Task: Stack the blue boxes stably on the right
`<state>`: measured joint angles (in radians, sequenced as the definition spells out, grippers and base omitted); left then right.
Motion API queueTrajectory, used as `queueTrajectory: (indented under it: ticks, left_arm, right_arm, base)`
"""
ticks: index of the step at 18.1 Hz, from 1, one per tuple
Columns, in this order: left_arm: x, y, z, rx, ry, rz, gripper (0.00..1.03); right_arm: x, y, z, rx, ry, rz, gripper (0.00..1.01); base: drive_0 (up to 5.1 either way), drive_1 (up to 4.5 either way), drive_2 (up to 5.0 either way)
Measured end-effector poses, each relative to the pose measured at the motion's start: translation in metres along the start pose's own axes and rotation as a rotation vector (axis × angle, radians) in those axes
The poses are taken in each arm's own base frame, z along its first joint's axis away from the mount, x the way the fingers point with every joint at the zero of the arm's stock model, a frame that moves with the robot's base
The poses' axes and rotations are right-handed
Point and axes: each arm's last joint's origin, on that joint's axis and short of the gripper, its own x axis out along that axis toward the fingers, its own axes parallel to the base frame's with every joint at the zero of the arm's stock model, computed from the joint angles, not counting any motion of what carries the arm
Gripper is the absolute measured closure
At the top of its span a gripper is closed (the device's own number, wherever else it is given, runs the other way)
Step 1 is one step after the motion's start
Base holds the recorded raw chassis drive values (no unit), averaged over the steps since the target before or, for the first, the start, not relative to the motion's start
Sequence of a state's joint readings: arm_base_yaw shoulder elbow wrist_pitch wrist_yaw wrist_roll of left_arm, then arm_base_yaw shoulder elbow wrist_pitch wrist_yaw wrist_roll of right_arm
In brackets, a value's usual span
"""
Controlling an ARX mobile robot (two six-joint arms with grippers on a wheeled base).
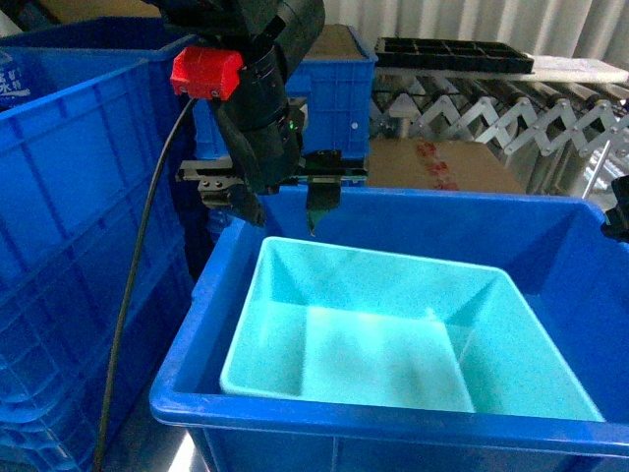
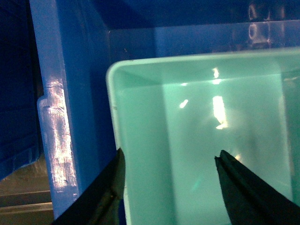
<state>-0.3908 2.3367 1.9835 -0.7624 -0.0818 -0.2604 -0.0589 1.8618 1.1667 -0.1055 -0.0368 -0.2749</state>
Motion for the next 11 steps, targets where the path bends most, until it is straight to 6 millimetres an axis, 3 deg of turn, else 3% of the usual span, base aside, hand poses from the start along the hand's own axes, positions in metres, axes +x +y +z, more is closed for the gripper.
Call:
queueTrajectory:
  ticks: [4, 6, 8, 9, 11]
  left_arm:
    - [0.0, 0.0, 0.0, 0.001, 0.0, 0.0, 0.3]
    - [0.0, 0.0, 0.0, 0.004, 0.0, 0.0, 0.06]
    - [-0.005, 0.006, 0.005, -0.02, -0.048, 0.003, 0.05]
    - [-0.018, 0.01, 0.007, -0.034, -0.084, 0.016, 0.05]
    - [-0.07, 0.03, 0.019, -0.092, -0.201, 0.015, 0.05]
  right_arm:
    - [0.0, 0.0, 0.0, -0.001, 0.0, 0.0, 0.26]
    - [0.0, 0.0, 0.0, -0.004, 0.0, 0.0, 0.02]
    - [-0.001, 0.0, 0.002, -0.007, -0.006, 0.011, 0.03]
    - [-0.003, -0.001, 0.009, -0.009, -0.037, 0.027, 0.03]
    - [-0.028, -0.005, 0.033, -0.017, -0.139, 0.054, 0.03]
  base:
    - [0.0, 0.0, 0.0]
    - [0.0, 0.0, 0.0]
    - [0.0, 0.0, 0.0]
    - [0.0, 0.0, 0.0]
    - [0.0, 0.0, 0.0]
